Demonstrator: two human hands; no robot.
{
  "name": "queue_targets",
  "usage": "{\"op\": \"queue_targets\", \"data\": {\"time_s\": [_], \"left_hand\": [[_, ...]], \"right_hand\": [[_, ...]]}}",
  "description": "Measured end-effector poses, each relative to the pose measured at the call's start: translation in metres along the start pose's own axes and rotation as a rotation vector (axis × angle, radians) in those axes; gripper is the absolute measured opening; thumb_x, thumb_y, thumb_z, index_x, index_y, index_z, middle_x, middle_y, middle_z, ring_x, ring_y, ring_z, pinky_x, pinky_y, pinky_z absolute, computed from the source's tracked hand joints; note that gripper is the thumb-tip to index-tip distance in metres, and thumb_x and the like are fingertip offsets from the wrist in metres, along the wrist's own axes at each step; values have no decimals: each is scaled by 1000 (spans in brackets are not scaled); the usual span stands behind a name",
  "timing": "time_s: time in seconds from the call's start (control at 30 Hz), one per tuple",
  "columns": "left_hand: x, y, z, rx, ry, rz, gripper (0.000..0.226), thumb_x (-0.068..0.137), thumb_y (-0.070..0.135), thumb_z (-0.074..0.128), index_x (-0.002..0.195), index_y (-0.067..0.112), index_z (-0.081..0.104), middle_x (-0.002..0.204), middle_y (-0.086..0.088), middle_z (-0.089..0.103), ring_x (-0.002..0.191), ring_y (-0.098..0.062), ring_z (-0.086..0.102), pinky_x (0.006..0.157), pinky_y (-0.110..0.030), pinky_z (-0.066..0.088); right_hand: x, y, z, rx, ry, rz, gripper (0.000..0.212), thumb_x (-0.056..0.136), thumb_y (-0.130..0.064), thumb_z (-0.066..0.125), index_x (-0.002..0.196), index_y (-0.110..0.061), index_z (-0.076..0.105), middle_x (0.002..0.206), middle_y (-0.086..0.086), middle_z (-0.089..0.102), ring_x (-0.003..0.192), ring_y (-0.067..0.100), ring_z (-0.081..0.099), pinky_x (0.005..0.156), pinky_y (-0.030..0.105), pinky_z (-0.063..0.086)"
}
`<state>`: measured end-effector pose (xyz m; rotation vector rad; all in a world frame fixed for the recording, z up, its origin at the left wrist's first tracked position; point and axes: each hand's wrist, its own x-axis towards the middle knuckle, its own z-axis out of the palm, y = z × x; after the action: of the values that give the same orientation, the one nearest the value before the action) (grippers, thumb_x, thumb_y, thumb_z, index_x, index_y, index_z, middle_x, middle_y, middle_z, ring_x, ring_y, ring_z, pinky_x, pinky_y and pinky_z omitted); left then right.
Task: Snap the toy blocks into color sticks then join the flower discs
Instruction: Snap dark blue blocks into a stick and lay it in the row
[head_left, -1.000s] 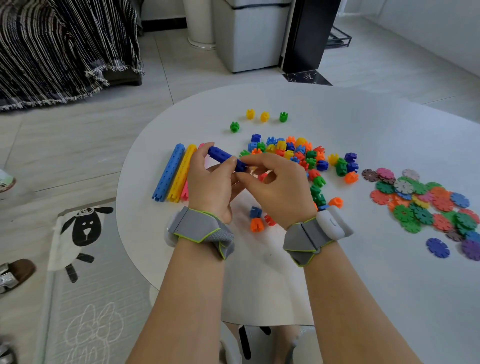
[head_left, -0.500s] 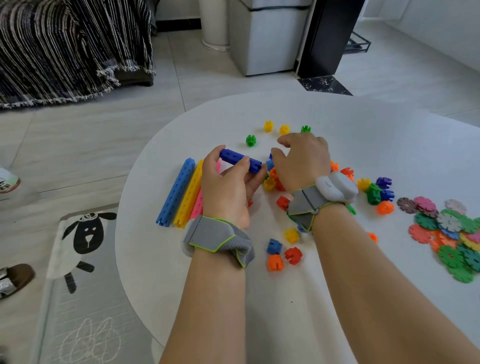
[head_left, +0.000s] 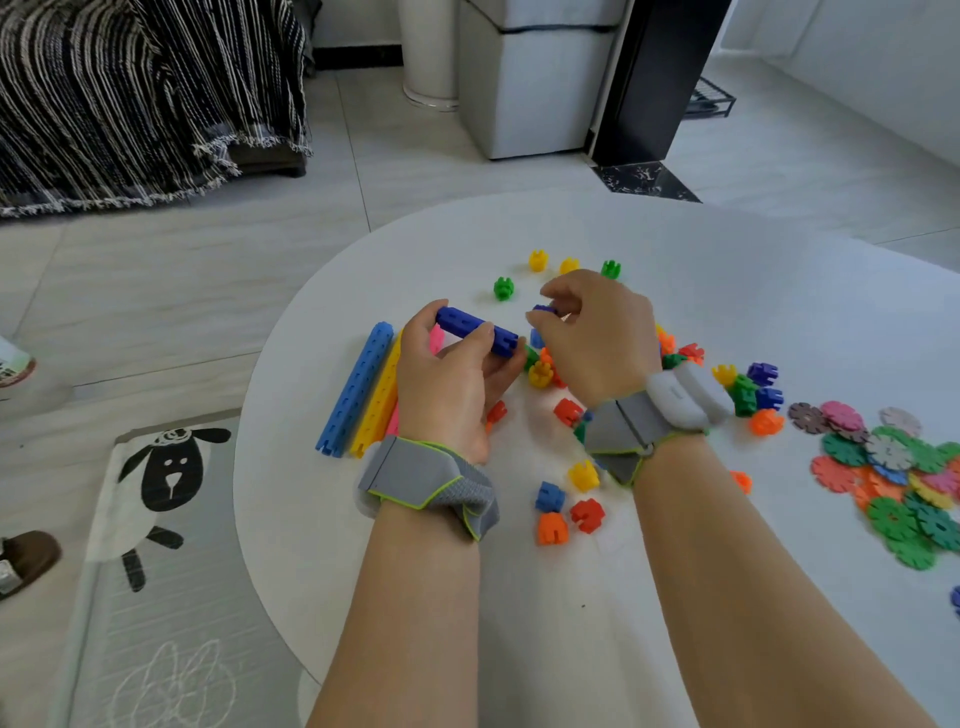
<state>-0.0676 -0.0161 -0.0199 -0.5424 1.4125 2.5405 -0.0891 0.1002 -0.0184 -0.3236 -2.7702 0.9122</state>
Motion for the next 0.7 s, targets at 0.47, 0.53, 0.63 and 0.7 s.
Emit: {"op": "queue_targets", "data": {"time_s": [0.47, 0.53, 0.63, 0.7], "left_hand": [[-31, -8, 12, 82, -74, 84, 41, 90, 0, 53, 125, 22, 46, 91, -12, 63, 67, -21, 67, 59, -25, 56], [-33, -9, 14, 111, -97, 80, 41, 90, 0, 54, 124, 22, 47, 93, -14, 64, 68, -22, 67, 62, -28, 58], [-36, -12, 14, 149, -105, 84, 44, 90, 0, 55, 127, 21, 46, 93, -13, 64, 71, -22, 68, 65, -30, 59], [-38, -15, 18, 164, -98, 97, 41, 90, 1, 55, 124, 22, 46, 95, -15, 64, 70, -22, 68, 64, -29, 59]], "right_hand": [[-88, 1, -21, 434, 136, 123, 15, 79, -15, 72, 92, -21, 70, 82, -5, 72, 74, 6, 68, 79, 33, 56], [-91, 4, -25, 454, 159, 132, 15, 79, -15, 73, 84, -26, 65, 81, -7, 71, 74, 5, 68, 78, 31, 56], [-92, 9, -29, 467, 146, 122, 17, 78, -14, 74, 84, -26, 65, 80, -9, 70, 75, 6, 68, 80, 33, 56], [-93, 12, -31, 472, 150, 122, 13, 78, -13, 75, 88, -21, 69, 82, -8, 70, 75, 7, 68, 79, 33, 56]]}}
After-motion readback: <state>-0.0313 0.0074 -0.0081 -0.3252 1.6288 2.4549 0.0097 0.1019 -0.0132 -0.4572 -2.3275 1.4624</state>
